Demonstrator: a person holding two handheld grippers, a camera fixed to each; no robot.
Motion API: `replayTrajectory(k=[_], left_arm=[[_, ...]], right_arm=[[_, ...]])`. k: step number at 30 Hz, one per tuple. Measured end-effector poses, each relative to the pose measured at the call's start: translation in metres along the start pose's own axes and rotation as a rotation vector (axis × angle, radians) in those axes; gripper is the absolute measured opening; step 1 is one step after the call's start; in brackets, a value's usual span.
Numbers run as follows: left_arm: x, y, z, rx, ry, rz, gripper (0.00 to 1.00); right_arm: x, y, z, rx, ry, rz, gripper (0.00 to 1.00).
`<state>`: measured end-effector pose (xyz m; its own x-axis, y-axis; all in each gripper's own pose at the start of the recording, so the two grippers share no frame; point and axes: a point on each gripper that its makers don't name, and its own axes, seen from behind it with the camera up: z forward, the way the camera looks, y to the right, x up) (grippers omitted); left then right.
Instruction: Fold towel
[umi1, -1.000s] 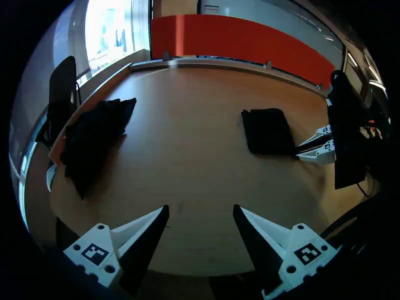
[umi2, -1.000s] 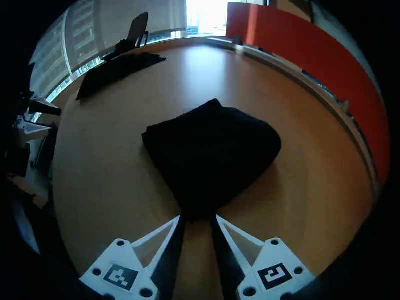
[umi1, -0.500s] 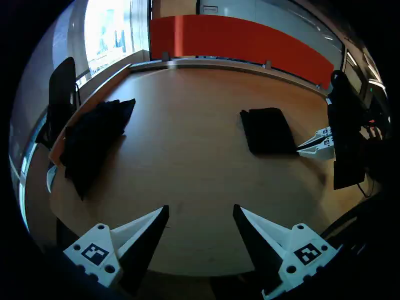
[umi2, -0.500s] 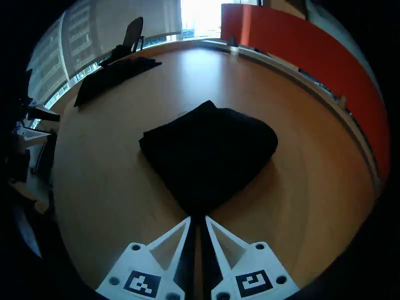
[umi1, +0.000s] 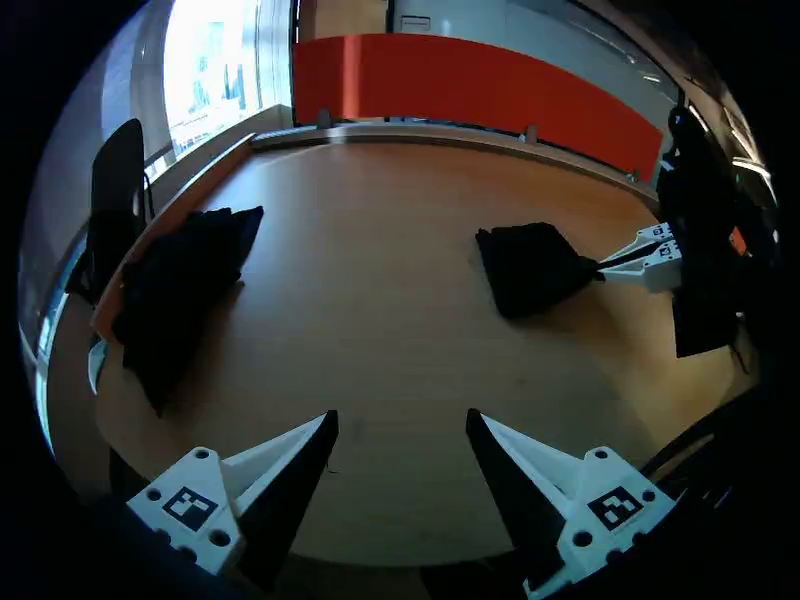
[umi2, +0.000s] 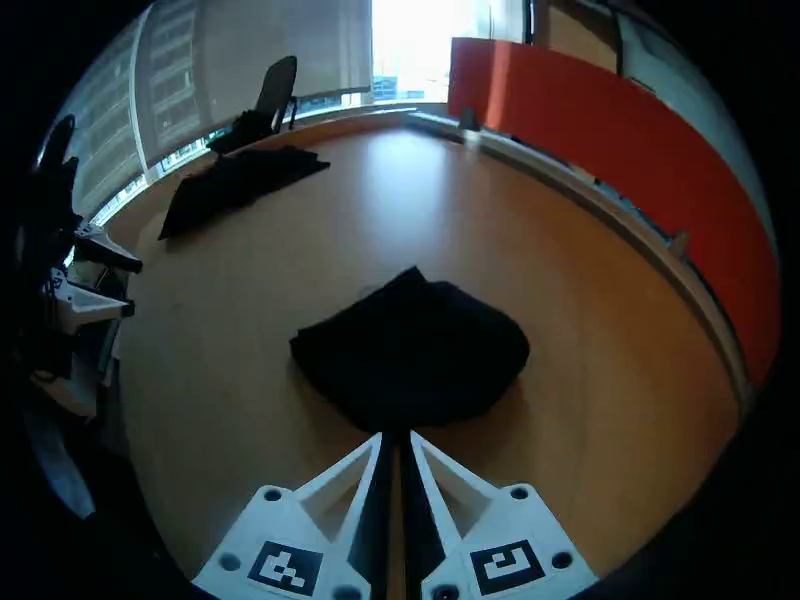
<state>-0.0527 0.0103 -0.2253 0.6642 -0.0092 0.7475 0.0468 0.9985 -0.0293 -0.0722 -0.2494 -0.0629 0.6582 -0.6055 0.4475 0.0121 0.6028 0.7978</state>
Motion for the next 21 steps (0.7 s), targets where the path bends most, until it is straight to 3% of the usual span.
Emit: replayTrajectory(k=[12,21], left_arm=[[0.012,-0.004,0.007,-0.012,0.027,0.005,0.95],[0.011,-0.003,0.009,-0.028,0.029,0.003,0.95]], right_arm=[[0.086,0.017,-0.028,-0.008,0.114,-0.041,0.04],[0.108,0.026,-0.05,0.004,0.136,-0.033,0.04]])
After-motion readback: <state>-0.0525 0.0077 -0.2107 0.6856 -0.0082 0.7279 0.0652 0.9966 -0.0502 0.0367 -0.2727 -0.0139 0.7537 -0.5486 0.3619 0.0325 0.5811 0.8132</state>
